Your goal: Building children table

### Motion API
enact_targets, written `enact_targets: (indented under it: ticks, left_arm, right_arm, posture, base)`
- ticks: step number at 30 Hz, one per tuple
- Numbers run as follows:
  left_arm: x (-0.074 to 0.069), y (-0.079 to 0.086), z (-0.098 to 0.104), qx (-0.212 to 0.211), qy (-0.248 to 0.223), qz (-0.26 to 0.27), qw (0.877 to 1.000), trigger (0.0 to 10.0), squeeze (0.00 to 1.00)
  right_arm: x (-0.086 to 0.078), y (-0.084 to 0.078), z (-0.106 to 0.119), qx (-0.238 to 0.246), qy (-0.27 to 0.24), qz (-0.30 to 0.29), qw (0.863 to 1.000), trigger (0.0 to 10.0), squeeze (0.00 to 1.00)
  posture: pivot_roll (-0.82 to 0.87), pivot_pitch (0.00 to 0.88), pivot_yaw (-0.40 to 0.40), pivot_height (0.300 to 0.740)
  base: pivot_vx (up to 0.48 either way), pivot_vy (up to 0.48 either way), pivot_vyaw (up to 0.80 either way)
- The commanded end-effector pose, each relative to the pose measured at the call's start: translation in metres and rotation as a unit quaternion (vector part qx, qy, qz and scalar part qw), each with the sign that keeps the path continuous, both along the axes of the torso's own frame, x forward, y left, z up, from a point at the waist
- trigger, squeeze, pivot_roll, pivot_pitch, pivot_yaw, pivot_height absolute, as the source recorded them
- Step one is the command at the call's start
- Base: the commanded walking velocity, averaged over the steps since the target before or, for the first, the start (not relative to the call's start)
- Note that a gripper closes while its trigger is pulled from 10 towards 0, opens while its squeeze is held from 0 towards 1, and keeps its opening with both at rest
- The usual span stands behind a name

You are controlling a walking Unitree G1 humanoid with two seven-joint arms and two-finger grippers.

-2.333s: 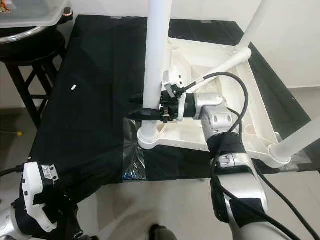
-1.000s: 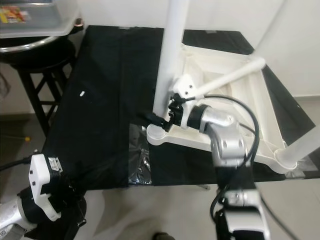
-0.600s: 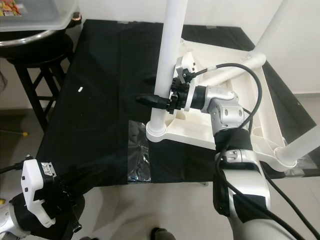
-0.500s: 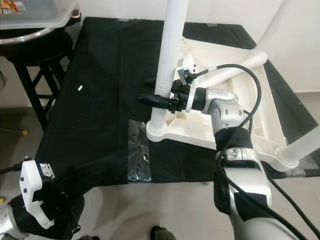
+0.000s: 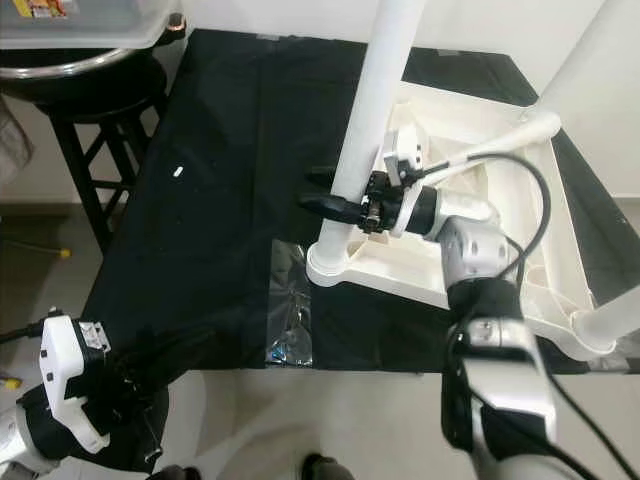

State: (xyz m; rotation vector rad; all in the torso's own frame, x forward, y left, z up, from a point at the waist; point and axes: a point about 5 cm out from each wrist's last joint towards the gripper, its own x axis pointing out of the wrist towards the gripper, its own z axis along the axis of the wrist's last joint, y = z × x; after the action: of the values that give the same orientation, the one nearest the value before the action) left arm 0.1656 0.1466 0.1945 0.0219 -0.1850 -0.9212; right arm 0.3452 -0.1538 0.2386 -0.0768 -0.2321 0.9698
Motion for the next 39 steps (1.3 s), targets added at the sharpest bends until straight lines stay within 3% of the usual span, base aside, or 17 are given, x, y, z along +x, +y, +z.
enact_targets:
  ticks: [1, 2, 3, 5, 11, 12, 15, 16, 17, 18, 23, 26, 27, 31, 32, 34, 39]
  left_arm:
    - [-0.001, 0.0, -0.002, 0.001, 0.003, -0.005, 1.0, 10.0, 0.0]
    - [0.002, 0.001, -0.001, 0.0, 0.002, -0.007, 1.0, 10.0, 0.0]
    - [0.002, 0.001, -0.001, 0.0, 0.002, -0.007, 1.0, 10.0, 0.0]
    - [0.004, -0.001, -0.002, -0.001, 0.001, -0.013, 1.0, 10.0, 0.0]
    - [0.01, -0.008, 0.0, -0.007, -0.006, -0.034, 0.999, 10.0, 0.0]
    - [0.011, -0.007, 0.0, -0.006, -0.007, -0.033, 0.999, 10.0, 0.0]
    - [0.012, -0.006, 0.0, -0.004, -0.008, -0.031, 0.999, 10.0, 0.0]
    - [0.012, -0.004, 0.0, -0.002, -0.009, -0.03, 1.0, 10.0, 0.0]
    - [0.012, -0.003, 0.0, -0.001, -0.01, -0.029, 1.0, 10.0, 0.0]
    - [0.013, -0.002, 0.001, 0.0, -0.01, -0.028, 1.0, 10.0, 0.0]
    - [0.012, -0.003, 0.001, -0.001, -0.011, -0.029, 1.0, 10.0, 0.0]
    - [0.011, -0.005, 0.0, -0.002, -0.009, -0.029, 1.0, 10.0, 0.0]
    - [0.011, -0.005, 0.0, -0.002, -0.009, -0.029, 1.0, 10.0, 0.0]
    - [0.01, -0.006, 0.0, -0.003, -0.009, -0.029, 1.0, 10.0, 0.0]
    - [0.01, -0.006, 0.001, -0.004, -0.009, -0.029, 1.0, 10.0, 0.0]
    - [0.007, -0.007, 0.001, -0.005, -0.008, -0.027, 1.0, 10.0, 0.0]
    - [0.002, -0.001, 0.0, -0.002, -0.002, -0.005, 1.0, 10.0, 0.0]
  right_arm:
    - [0.0, 0.0, -0.028, -0.012, 0.055, -0.116, 0.992, 0.0, 0.0]
    - [-0.035, 0.008, -0.059, -0.013, 0.071, -0.289, 0.955, 0.0, 0.0]
    - [-0.035, 0.008, -0.059, -0.013, 0.071, -0.289, 0.955, 0.0, 0.0]
    - [-0.06, 0.023, -0.071, -0.01, 0.075, -0.305, 0.949, 0.0, 0.0]
    - [-0.063, 0.052, -0.068, 0.001, 0.07, -0.295, 0.953, 0.0, 0.0]
    - [-0.06, 0.056, -0.064, 0.002, 0.07, -0.292, 0.954, 3.9, 0.0]
    - [-0.062, 0.061, -0.06, 0.003, 0.076, -0.306, 0.949, 3.9, 0.0]
    - [-0.064, 0.062, -0.057, 0.004, 0.082, -0.312, 0.947, 10.0, 0.0]
    - [-0.066, 0.063, -0.055, 0.006, 0.086, -0.31, 0.947, 10.0, 0.05]
    - [-0.064, 0.061, -0.052, 0.012, 0.089, -0.305, 0.948, 10.0, 1.0]
    - [-0.055, 0.057, -0.04, 0.037, 0.091, -0.269, 0.958, 10.0, 1.0]
    - [-0.043, 0.055, -0.02, 0.042, 0.059, -0.157, 0.985, 10.0, 1.0]
    - [-0.038, 0.051, -0.01, 0.026, 0.033, -0.101, 0.994, 10.0, 0.55]
    - [-0.034, 0.046, 0.0, 0.006, 0.01, -0.052, 0.999, 10.0, 0.55]
    - [-0.031, 0.043, 0.003, -0.007, 0.005, -0.021, 1.0, 10.0, 0.0]
    - [-0.022, 0.036, 0.008, -0.031, 0.007, 0.058, 0.998, 10.0, 0.0]
    - [0.003, 0.027, 0.024, -0.02, 0.015, 0.134, 0.991, 10.0, 0.0]
  posture:
    - [0.06, 0.199, -0.086, 0.74]
    - [0.05, 0.196, -0.064, 0.74]
    - [0.05, 0.196, -0.064, 0.74]
    - [0.05, 0.187, -0.052, 0.74]
    - [0.05, 0.163, -0.046, 0.74]
    - [0.05, 0.161, -0.05, 0.74]
    - [0.05, 0.161, -0.05, 0.74]
    - [0.05, 0.159, -0.049, 0.74]
    - [0.05, 0.159, -0.049, 0.74]
    - [0.05, 0.159, -0.049, 0.74]
    - [0.05, 0.166, -0.05, 0.74]
    - [0.05, 0.174, -0.056, 0.74]
    - [0.06, 0.179, -0.059, 0.74]
    - [0.06, 0.179, -0.059, 0.74]
    - [0.06, 0.185, -0.062, 0.74]
    - [0.07, 0.198, -0.071, 0.74]
    - [0.1, 0.222, -0.076, 0.74]
  base:
    - [0.0, 0.0, 0.0]
    - [0.0, 0.0, 0.0]
    - [0.0, 0.0, 0.0]
    - [0.0, 0.0, 0.0]
    - [0.0, 0.0, 0.0]
    - [0.0, 0.0, 0.0]
    - [0.0, 0.0, 0.0]
    - [0.0, 0.0, 0.0]
    - [0.0, 0.0, 0.0]
    - [0.0, 0.0, 0.0]
    - [0.0, 0.0, 0.0]
    - [0.0, 0.0, 0.0]
    - [0.0, 0.0, 0.0]
    - [0.0, 0.0, 0.0]
    - [0.0, 0.0, 0.0]
    - [0.0, 0.0, 0.0]
    - [0.0, 0.0, 0.0]
